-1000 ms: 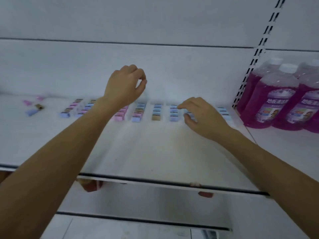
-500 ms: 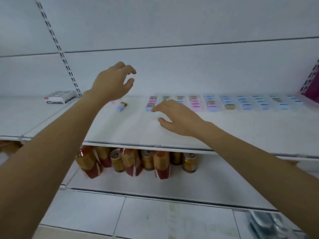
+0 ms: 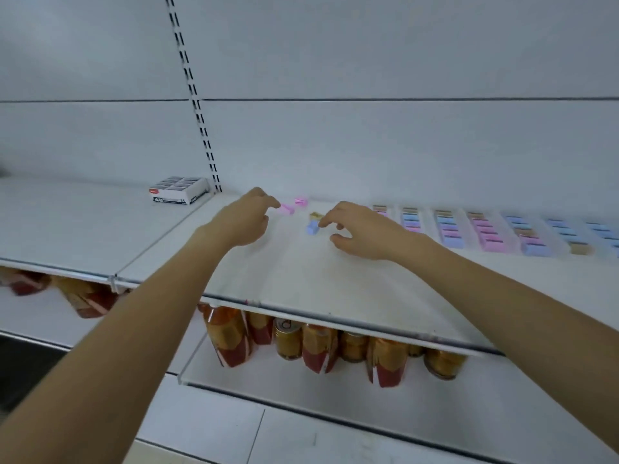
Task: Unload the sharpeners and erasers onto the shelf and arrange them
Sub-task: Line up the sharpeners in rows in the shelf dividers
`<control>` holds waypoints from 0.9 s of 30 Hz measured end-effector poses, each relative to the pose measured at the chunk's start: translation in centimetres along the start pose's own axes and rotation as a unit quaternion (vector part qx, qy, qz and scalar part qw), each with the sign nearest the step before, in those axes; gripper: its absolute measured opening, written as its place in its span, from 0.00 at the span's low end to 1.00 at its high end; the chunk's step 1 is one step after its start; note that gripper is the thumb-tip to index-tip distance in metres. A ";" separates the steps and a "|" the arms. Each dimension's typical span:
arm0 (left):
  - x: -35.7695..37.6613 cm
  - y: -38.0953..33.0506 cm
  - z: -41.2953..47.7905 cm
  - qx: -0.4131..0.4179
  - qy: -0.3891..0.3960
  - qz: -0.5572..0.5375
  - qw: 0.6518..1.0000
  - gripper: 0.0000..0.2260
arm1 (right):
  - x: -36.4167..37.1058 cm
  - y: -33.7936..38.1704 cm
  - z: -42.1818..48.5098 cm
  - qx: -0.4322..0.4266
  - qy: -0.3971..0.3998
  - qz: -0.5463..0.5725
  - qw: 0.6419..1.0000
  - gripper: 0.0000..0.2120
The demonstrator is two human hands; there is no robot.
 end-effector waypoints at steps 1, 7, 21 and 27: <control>0.3 0.2 0.7 -0.001 0.009 -0.001 1.000 0.18 | 0.1 -0.5 0.9 0.005 0.006 0.006 1.000 0.17; 1.2 0.5 4.6 0.051 0.013 -0.034 0.998 0.19 | 0.8 -3.1 5.3 0.022 0.064 0.003 0.998 0.23; 3.0 0.5 8.6 0.188 0.065 -0.203 0.959 0.12 | 1.3 -3.5 7.3 0.137 -0.084 0.068 0.985 0.12; 2.4 1.1 7.9 0.092 0.268 -0.596 0.751 0.10 | 1.8 -2.1 6.4 0.179 -0.285 0.160 0.928 0.15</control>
Point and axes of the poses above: each hand's wrist, its own z-axis towards the middle knuckle, its own x-axis out of the palm, y = z × x, the point moved 4 cm from there along z, towards the middle knuckle, and after that the axes turned 15 degrees about -x, right-handed, at the moved point
